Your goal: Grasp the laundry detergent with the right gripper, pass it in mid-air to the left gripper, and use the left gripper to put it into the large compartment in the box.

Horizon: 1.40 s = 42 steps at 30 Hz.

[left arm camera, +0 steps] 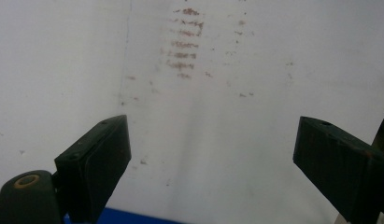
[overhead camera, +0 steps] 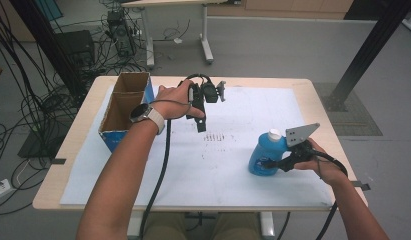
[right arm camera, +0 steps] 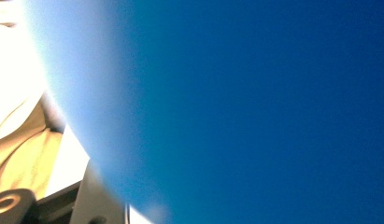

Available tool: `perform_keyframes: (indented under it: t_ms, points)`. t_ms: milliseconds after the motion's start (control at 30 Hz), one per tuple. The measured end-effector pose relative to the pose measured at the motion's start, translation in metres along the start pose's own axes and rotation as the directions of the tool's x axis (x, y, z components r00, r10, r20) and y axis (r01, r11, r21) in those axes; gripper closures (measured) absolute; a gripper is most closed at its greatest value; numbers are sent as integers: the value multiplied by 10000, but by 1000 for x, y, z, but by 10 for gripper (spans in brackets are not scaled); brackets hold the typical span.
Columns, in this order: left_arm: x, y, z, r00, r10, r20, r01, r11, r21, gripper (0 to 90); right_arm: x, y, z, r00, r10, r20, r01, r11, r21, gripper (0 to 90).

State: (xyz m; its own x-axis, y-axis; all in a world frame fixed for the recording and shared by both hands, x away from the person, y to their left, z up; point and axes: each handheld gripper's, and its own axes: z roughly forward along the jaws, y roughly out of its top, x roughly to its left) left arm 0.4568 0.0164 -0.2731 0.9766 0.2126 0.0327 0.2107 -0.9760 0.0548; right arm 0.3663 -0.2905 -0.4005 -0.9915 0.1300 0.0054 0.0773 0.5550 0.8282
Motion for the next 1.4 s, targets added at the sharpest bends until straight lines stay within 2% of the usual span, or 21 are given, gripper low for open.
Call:
perform_keyframes:
  t_ms: [1400]
  points:
    - [-3, -4, -4, 9997, -79, -217, 80, 10000, 41, 111, 0, 1, 0, 10000, -13, 17, 13, 10000, 42, 433]
